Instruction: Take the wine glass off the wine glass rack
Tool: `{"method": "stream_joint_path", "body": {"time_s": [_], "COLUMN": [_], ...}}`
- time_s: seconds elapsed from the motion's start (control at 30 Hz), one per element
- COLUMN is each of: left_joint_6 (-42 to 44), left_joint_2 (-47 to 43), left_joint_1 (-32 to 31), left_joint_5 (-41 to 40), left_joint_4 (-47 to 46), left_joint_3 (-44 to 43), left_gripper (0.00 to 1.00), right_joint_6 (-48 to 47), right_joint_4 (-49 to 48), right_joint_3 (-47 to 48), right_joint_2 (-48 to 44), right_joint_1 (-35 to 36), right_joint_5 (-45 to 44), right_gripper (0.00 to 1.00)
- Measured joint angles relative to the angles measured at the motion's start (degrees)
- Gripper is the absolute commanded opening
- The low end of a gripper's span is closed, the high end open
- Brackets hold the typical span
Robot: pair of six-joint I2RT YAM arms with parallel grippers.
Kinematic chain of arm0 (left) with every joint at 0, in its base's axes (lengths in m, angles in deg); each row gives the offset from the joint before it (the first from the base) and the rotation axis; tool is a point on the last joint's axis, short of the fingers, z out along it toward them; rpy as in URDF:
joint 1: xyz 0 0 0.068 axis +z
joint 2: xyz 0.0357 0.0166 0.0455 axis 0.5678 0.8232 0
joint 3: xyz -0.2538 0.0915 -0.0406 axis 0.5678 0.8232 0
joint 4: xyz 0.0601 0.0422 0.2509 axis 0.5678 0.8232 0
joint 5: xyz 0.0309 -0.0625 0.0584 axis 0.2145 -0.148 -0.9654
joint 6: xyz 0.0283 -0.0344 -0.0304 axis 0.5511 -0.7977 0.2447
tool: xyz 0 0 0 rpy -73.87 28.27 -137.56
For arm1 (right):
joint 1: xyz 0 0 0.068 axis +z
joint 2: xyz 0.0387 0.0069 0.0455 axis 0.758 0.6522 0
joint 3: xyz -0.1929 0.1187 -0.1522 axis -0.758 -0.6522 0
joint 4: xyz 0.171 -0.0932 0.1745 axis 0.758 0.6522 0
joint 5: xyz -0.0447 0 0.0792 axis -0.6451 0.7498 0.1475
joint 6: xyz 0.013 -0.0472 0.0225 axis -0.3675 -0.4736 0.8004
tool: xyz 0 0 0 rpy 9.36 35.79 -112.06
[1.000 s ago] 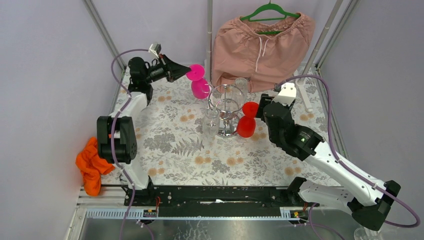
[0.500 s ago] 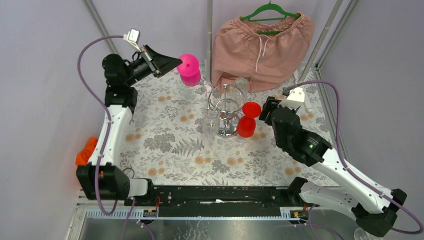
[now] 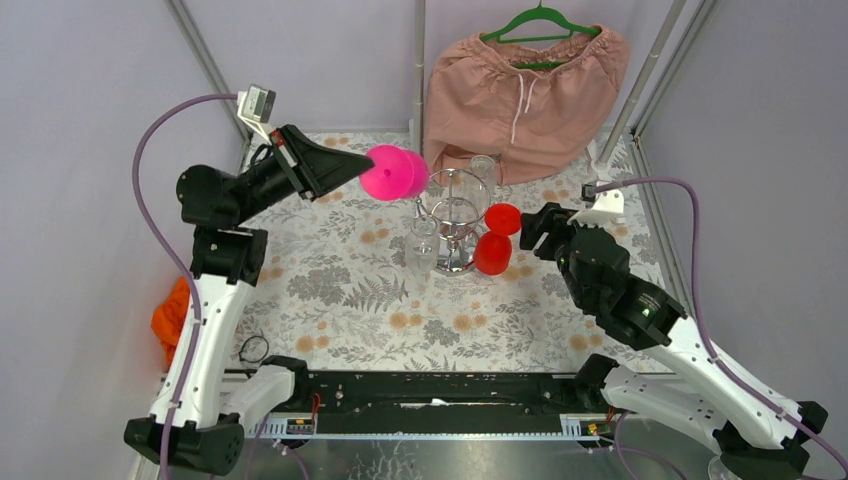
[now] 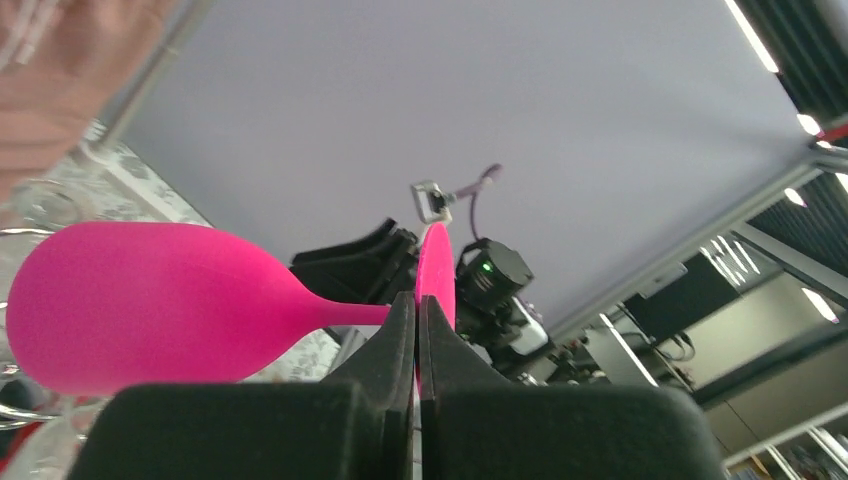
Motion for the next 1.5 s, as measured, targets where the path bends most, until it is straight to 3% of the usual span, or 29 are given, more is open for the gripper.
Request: {"method": "stream_joint_path", "body": {"time_s": [0.23, 0.57, 0.8, 1.2, 1.5], "left_joint_6": [-11.2, -32.5, -42.8, -45.2, -45.2], "left_joint_2": [-2.1, -0.1, 5.4, 4.7, 5.5], "left_joint_1": [-2.4, -9.3, -12.8, -14.4, -14.8], "left_joint_5": [1.2, -0.9, -6.3, -13.1, -14.0], "left_joint_4": [-13.5, -44.8, -64.3, -72.3, -73.1], "left_joint_3": [4.6, 10.0, 12.7, 14.8, 15.1], "left_gripper": [0.00, 0.00, 0.00, 0.00, 0.00], "right_joint_6": [-0.4, -2.5, -3.4, -5.2, -5.2], "right_joint_4": [-4.7, -13.2, -19.6, -28.4, -33.9], "right_joint_3": [-3.8, -8.0, -9.7, -11.9, -12.2], "right_joint_2": [-5.4, -11.4, -12.9, -15.1, -15.6], "right_joint_1": [0.0, 0.1, 0.1, 0.1, 0.1], "right_joint_5": [6.8, 20.2, 29.4, 46.6, 57.0], "right_gripper": [0.69, 0.70, 0.69, 0.68, 0.68]}}
